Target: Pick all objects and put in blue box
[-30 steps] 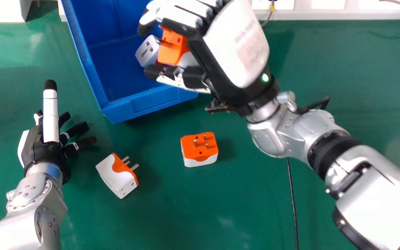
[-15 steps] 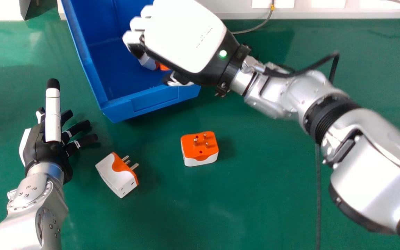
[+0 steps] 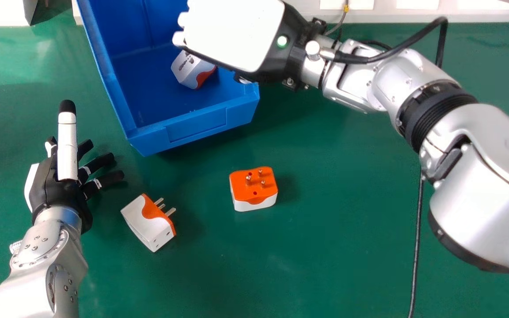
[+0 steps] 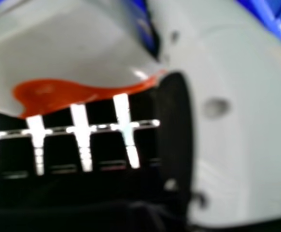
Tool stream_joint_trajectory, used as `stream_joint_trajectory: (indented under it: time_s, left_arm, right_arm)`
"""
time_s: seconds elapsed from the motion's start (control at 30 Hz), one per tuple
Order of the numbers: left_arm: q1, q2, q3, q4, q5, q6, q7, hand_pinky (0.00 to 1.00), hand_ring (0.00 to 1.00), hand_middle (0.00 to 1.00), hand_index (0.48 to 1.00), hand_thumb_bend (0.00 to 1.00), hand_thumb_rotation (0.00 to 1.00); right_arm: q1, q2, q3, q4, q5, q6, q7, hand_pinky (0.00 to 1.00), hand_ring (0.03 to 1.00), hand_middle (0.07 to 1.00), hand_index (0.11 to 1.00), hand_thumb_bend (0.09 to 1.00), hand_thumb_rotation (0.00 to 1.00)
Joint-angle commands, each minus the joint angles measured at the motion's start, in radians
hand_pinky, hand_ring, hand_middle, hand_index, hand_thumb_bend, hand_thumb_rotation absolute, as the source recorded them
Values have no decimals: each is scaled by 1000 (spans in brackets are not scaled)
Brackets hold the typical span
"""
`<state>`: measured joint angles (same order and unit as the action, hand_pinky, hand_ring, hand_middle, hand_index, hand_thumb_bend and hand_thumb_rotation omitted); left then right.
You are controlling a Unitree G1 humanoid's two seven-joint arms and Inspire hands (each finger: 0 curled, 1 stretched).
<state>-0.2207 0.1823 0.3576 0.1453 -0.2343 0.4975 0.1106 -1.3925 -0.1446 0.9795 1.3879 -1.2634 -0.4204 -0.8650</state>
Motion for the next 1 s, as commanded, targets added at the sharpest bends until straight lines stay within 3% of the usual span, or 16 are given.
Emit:
stream_joint_trajectory:
  time_s: [0.0, 0.23, 0.4, 0.57, 0.8, 0.97]
  left_arm:
    - [13, -14, -12, 19, 4, 30, 1, 669, 765, 909, 998, 823, 916]
    - [2, -10, -10, 60, 5, 3, -5, 672, 765, 907, 998, 824, 916]
    - [12, -16, -13, 24, 3, 22, 2, 671, 764, 907, 998, 823, 916]
    - [12, -15, -12, 31, 3, 16, -3, 670, 764, 907, 997, 822, 916]
    - [18, -27, -18, 13, 5, 21, 5, 671, 767, 906, 995, 823, 916]
    - [18, -34, -20, 17, 7, 16, 8, 669, 764, 906, 995, 825, 916]
  right_arm:
    - [-63, 5, -22, -7, 36, 10, 6, 370, 508, 522, 483, 498, 0]
    - [-84, 21, -36, -10, 44, 15, 6, 368, 508, 513, 493, 498, 0]
    - [-88, 36, -35, -10, 40, 16, 2, 368, 510, 512, 493, 498, 0]
    - [-92, 51, -40, -9, 46, 18, 16, 369, 511, 510, 494, 499, 0]
    - [-90, 84, -72, -6, 82, 27, 66, 369, 517, 510, 487, 498, 0]
    - [-88, 96, -69, -8, 86, 33, 80, 370, 517, 515, 480, 498, 0]
